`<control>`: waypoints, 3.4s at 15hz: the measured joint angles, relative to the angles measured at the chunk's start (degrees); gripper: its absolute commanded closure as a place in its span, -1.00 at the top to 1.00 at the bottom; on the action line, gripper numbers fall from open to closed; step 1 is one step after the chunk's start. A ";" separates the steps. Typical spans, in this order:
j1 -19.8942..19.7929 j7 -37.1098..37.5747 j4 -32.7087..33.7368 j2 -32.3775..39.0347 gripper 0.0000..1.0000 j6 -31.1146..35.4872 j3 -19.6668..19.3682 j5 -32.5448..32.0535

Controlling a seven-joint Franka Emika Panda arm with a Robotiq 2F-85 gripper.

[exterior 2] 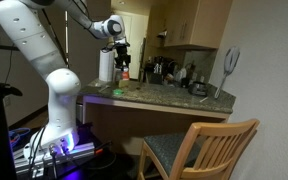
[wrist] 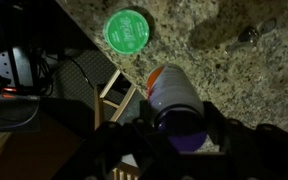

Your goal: Move the bottle to the right

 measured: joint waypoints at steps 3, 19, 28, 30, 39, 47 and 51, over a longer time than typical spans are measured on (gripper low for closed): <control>-0.54 0.73 2.81 3.68 -0.42 -0.03 -1.10 -0.48; 3.94 19.15 23.46 27.75 -0.42 -1.06 -7.70 -5.33; 7.96 27.37 37.23 42.71 -0.42 -5.00 -13.32 -3.58; 9.09 28.49 42.56 46.61 -0.42 -7.73 -14.07 -1.92; 13.67 36.51 49.38 53.55 -0.42 -11.12 -19.81 -5.91; 10.47 36.47 49.32 53.58 0.84 -10.73 -20.73 3.16; 9.98 36.47 48.76 53.00 1.00 -9.57 -20.80 4.92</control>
